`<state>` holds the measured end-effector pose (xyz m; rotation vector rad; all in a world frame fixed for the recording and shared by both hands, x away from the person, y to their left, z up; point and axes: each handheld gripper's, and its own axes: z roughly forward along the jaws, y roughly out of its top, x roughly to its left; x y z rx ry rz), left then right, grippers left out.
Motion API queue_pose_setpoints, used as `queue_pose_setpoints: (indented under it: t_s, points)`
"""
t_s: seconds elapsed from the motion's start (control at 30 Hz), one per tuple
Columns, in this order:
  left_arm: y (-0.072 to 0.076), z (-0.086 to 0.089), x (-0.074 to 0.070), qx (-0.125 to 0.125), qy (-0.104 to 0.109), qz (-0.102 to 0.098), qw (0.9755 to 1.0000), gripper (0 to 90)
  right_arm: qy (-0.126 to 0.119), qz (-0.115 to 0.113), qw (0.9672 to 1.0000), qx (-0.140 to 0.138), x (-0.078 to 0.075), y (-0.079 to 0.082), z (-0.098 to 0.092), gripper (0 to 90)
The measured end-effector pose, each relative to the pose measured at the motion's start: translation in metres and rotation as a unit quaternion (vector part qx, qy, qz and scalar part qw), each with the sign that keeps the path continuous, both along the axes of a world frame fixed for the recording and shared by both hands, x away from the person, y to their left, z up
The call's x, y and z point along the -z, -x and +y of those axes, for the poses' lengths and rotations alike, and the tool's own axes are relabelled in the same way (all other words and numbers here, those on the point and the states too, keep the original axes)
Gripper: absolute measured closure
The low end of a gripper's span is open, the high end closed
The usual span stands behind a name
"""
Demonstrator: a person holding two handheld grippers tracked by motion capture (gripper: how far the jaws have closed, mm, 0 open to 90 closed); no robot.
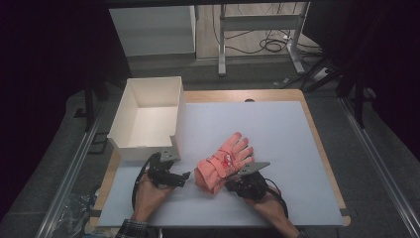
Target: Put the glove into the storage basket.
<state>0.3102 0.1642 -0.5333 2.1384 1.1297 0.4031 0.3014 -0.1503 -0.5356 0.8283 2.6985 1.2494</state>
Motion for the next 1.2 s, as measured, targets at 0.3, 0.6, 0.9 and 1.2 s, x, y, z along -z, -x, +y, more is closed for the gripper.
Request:
queue_pose_setpoints:
  t_s: [0.3,0.6,0.9,1.2]
  points:
    - [0.006,0.002,-0.010,0.026,0.017,0.009,0.9995,4.2,0.005,-0.014,0.9998,0.010,-0.005,0.004,-0.019,74.2]
    - [0.006,0.002,-0.030,0.050,0.039,0.019,0.9978,4.7,0.020,-0.045,0.9964,0.068,-0.007,-0.007,-0.062,58.2]
    - [0.003,-0.011,-0.058,0.088,0.075,0.024,0.9930,3.9,0.036,-0.082,0.9865,0.137,-0.010,-0.023,-0.099,41.0]
    - [0.000,-0.049,-0.074,0.128,0.058,0.022,0.9898,0.7,0.048,-0.095,0.9759,0.190,-0.009,-0.038,-0.129,27.4]
